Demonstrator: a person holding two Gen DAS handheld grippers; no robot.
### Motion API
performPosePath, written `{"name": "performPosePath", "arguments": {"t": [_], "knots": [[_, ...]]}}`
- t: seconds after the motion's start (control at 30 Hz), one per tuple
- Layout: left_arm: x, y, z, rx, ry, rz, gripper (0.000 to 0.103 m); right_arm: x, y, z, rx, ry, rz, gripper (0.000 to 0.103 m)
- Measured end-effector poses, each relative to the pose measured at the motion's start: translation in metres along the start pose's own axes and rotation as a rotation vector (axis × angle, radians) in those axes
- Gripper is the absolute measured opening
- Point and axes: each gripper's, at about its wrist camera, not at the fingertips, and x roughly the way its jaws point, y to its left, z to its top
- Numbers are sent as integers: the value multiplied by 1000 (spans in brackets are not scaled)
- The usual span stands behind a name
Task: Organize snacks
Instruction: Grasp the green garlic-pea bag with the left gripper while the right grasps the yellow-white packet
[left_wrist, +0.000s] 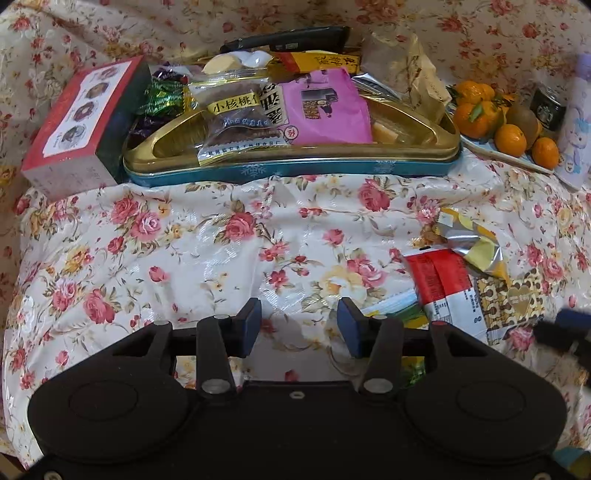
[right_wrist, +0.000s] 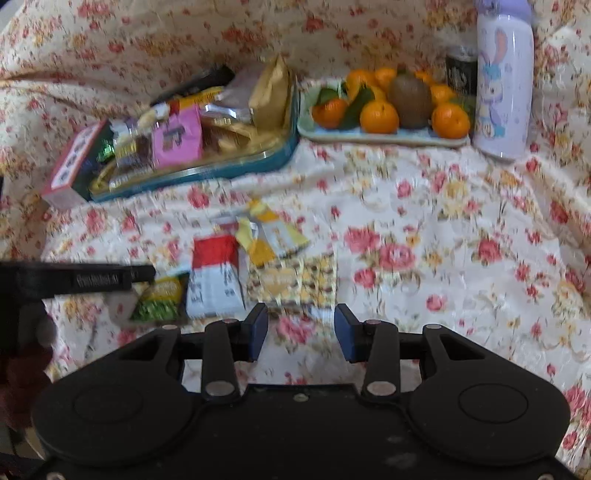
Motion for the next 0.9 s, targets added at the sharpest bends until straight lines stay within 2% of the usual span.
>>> {"name": "performPosePath", "arguments": {"t": [0.2, 0.33, 0.43, 0.63, 0.73, 0.77, 0.83, 0.9], "knots": [[1, -4, -3, -9, -24, 7, 55, -1, 11, 27, -37, -55, 16, 44], [2, 0, -2, -29, -12, -35, 62, 16, 20, 49, -77, -56, 53, 48], [2, 0, -2, -14, -13, -43, 65, 34, 29, 60, -134, -54, 36, 50], [3, -2, -4, -11, -34, -41, 66, 60, 39, 59, -254, -6, 34, 50], [2, -3, -5, -7, -40, -43, 67, 63, 42, 56, -282, -20, 37, 50], [1, -4, -6, -9, -41, -43, 67, 64, 42, 57, -283, -22, 44, 49], [0, -2, -7, -20, -47, -53, 67, 63, 41, 56, -272, -25, 53, 39], [-1, 3, -6, -36, -50, -73, 67, 61, 41, 55, -269, -31, 55, 37]]}}
